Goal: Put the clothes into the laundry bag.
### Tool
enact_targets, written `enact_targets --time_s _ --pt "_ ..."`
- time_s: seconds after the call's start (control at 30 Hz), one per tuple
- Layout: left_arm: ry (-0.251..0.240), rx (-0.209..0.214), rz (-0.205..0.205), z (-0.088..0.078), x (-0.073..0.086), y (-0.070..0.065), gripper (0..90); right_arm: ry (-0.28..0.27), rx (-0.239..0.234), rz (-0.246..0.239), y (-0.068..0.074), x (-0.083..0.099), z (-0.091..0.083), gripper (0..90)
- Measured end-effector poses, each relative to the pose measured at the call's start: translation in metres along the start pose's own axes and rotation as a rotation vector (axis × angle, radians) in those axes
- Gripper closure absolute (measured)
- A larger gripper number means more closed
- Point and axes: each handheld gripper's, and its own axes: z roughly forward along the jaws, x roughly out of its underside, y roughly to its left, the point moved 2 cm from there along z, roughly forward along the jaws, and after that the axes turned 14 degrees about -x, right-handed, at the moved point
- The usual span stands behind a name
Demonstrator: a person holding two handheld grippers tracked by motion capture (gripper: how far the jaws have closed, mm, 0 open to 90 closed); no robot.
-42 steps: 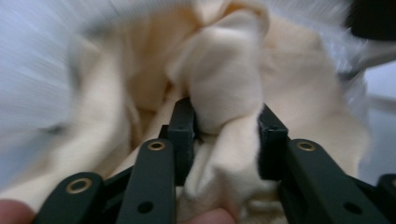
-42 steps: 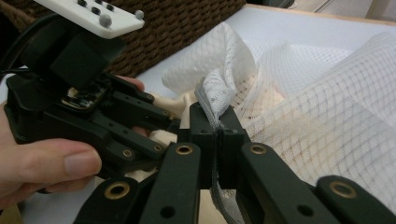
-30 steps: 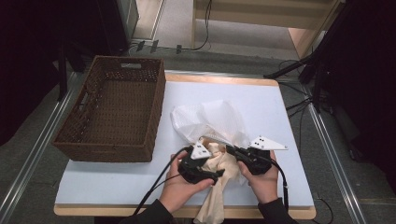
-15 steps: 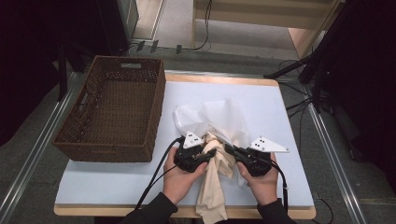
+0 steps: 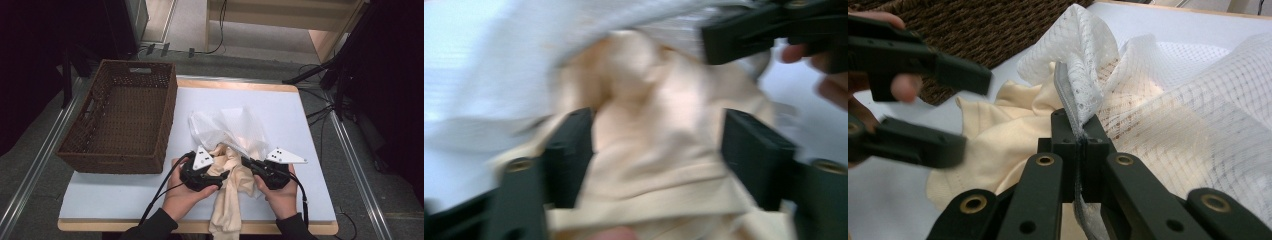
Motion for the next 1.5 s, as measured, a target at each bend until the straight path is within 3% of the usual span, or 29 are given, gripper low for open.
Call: enact_targets --time_s 0.03,0.13,0.2,0.27,0.33,0.37,0.43,0.47,0.5,0.53,0.6,0.7,0.73,0.77,0.8,0.87,0.9,0.97,1.07,1.17,1.23,1.3,1.37,1.4,1.5 --pt "0.022 -0.004 -0.028 0.002 0.003 0.005 15.1 -0.002 -0.002 0.006 0.000 0.000 0.000 88.5" --pt "0.113 0.044 -0.079 0.014 0.011 0.009 14.2 0.002 -0.005 0.012 -0.001 0.001 0.000 88.5" --pt "0.157 0.087 -0.056 0.022 0.014 0.000 14.3 0.004 -0.006 0.008 -0.002 0.002 0.000 88.5" --pt "0.150 0.132 -0.007 0.024 0.012 -0.011 15.7 0.003 -0.006 0.013 -0.002 0.003 0.000 88.5" --pt "0.166 0.171 0.013 0.027 0.009 -0.020 22.7 0.000 -0.010 0.016 -0.003 0.002 0.001 88.5" --pt "0.175 0.176 0.042 0.030 0.008 -0.027 27.9 0.000 -0.014 0.018 -0.003 0.002 0.001 88.5" --pt "0.168 0.160 0.095 0.033 0.005 -0.037 47.9 -0.001 -0.023 0.015 -0.002 0.001 0.003 88.5" --pt "0.168 0.155 0.091 0.034 0.003 -0.038 57.2 0.002 -0.027 0.009 0.000 0.001 0.005 88.5" --pt "0.161 0.165 0.061 0.036 0.002 -0.038 68.3 0.002 -0.028 0.005 0.001 0.001 0.005 88.5" --pt "0.156 0.169 0.037 0.036 0.001 -0.037 73.7 -0.001 -0.031 0.003 0.002 0.000 0.006 88.6" --pt "0.110 0.162 0.003 0.032 -0.004 -0.035 78.7 -0.006 -0.035 0.003 0.004 -0.001 0.006 88.5" --pt "0.045 0.063 -0.049 0.026 -0.011 -0.027 79.0 -0.013 -0.039 -0.007 0.007 -0.004 0.005 88.6" --pt "0.043 0.018 -0.088 0.027 -0.012 -0.022 78.3 -0.017 -0.041 -0.010 0.008 -0.005 0.005 88.6" --pt "0.047 0.000 -0.094 0.031 -0.011 -0.021 76.5 -0.021 -0.043 -0.009 0.008 -0.007 0.005 88.6" --pt "0.072 -0.006 -0.072 0.038 -0.008 -0.021 73.5 -0.017 -0.043 -0.008 0.008 -0.007 0.006 88.6" --pt "0.189 0.058 -0.052 0.058 0.004 -0.023 66.7 -0.001 -0.042 -0.012 0.008 -0.006 0.008 88.5" --pt "0.192 0.081 -0.061 0.061 0.007 -0.022 64.7 0.003 -0.045 -0.004 0.007 -0.004 0.010 88.6" --pt "0.161 0.099 -0.054 0.052 0.005 -0.017 60.4 0.017 -0.044 -0.002 0.004 -0.002 0.012 88.5" --pt "0.078 0.124 -0.024 0.028 0.001 -0.013 45.9 0.012 -0.035 0.018 -0.001 -0.003 0.011 88.5" --pt "0.016 0.093 -0.017 0.007 0.001 -0.002 36.6 0.003 -0.031 0.027 -0.003 -0.004 0.009 88.5" --pt "0.022 0.039 -0.025 0.004 0.005 0.007 28.5 0.004 -0.028 0.028 -0.003 -0.003 0.009 88.5" --pt "0.064 0.029 -0.037 0.010 0.010 0.011 19.2 0.003 -0.026 0.023 -0.003 -0.003 0.008 88.5" --pt "0.129 0.061 -0.065 0.020 0.015 0.011 16.2 0.001 -0.023 0.027 -0.003 -0.003 0.008 88.5" --pt "0.158 0.083 -0.063 0.025 0.017 0.008 14.4 0.000 -0.024 0.028 -0.003 -0.003 0.008 88.5" --pt "0.202 0.086 -0.028 0.038 0.020 0.000 14.5 0.005 -0.025 0.026 -0.003 -0.002 0.008 88.5"
